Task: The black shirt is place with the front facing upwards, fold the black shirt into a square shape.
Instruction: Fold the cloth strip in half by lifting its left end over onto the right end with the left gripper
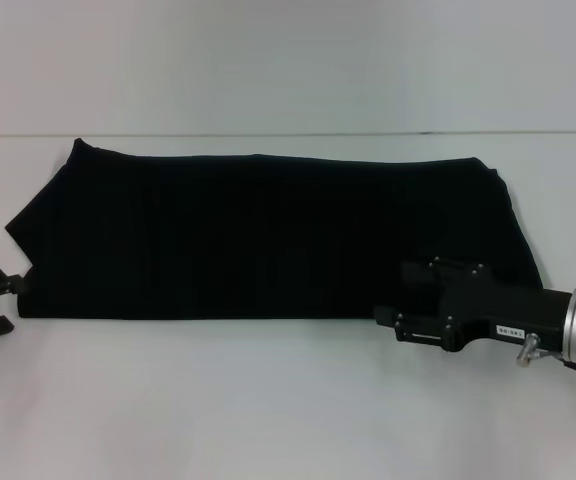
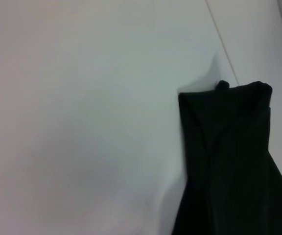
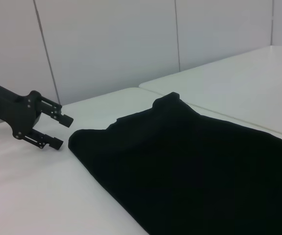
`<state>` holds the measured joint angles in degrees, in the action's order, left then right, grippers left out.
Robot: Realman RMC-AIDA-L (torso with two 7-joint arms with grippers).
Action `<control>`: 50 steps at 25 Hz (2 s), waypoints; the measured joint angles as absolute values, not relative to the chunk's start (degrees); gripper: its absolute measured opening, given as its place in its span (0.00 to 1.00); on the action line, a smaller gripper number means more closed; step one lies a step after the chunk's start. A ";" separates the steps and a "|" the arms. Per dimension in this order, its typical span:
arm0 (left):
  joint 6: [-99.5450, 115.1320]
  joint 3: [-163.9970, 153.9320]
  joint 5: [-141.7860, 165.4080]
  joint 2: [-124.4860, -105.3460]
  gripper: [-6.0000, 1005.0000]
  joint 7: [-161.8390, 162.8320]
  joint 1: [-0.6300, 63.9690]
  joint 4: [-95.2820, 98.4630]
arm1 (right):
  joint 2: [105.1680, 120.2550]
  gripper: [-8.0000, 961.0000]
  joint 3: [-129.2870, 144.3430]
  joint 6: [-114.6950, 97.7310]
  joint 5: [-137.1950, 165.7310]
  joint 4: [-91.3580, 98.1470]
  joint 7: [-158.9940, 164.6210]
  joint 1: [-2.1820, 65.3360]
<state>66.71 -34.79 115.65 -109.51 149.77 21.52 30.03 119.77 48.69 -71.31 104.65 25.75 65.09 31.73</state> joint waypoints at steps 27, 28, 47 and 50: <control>62.47 -35.35 115.66 -110.45 0.58 149.36 28.09 26.79 | 119.83 0.84 49.07 -70.83 104.68 25.36 65.11 32.22; 61.74 -35.82 115.67 -110.46 0.58 149.22 28.88 26.38 | 119.85 0.84 49.11 -70.83 104.68 25.31 65.10 32.23; 58.32 -39.14 120.68 -112.04 0.45 146.49 30.04 28.70 | 119.88 0.84 48.69 -71.33 104.58 25.22 65.19 32.15; 58.15 -38.99 120.88 -112.36 0.32 146.38 30.07 29.40 | 119.88 0.84 48.69 -71.41 104.46 25.22 65.21 32.17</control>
<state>58.15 -38.99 120.88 -112.36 146.38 30.07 29.40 119.88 48.69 -71.41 104.46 25.22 65.21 32.17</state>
